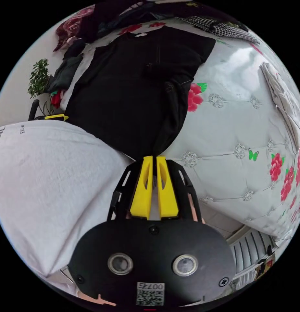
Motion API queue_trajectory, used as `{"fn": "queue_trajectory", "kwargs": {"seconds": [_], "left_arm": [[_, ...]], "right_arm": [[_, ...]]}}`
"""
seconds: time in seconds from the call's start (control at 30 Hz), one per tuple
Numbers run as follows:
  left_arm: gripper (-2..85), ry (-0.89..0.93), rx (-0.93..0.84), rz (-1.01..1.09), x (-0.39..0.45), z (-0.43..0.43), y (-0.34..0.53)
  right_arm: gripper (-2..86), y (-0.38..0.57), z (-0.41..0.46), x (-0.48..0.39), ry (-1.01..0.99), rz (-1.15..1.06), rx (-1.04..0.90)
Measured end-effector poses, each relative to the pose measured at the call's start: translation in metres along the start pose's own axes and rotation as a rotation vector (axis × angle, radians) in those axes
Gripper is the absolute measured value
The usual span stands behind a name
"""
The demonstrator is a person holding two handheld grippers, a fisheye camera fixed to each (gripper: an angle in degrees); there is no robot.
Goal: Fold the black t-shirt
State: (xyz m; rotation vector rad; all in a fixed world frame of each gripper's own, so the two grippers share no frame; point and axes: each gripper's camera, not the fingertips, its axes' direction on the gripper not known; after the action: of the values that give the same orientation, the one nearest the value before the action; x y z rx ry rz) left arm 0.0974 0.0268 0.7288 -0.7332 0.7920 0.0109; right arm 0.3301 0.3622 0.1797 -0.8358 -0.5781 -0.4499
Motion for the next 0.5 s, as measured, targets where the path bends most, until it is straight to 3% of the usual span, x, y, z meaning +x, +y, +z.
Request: {"fn": "queue_trajectory", "kwargs": {"seconds": [0.27,0.4,0.5], "left_arm": [[-0.6,0.450,0.158,0.016,-0.046,-0.106,-0.043],[-0.3,0.579,0.225,0.000,-0.067,-0.139,-0.105],[0.6,0.561,0.310,-0.095,-0.079,-0.150,-0.172]], "right_arm": [[0.0,0.006,-0.086,0.086,-0.540,0.118,0.317],[0.2,-0.029,-0.126,0.119,-0.632,0.126,0.449],[0.8,-0.078,-0.148,0.142,-0.638,0.154,0.554]]}}
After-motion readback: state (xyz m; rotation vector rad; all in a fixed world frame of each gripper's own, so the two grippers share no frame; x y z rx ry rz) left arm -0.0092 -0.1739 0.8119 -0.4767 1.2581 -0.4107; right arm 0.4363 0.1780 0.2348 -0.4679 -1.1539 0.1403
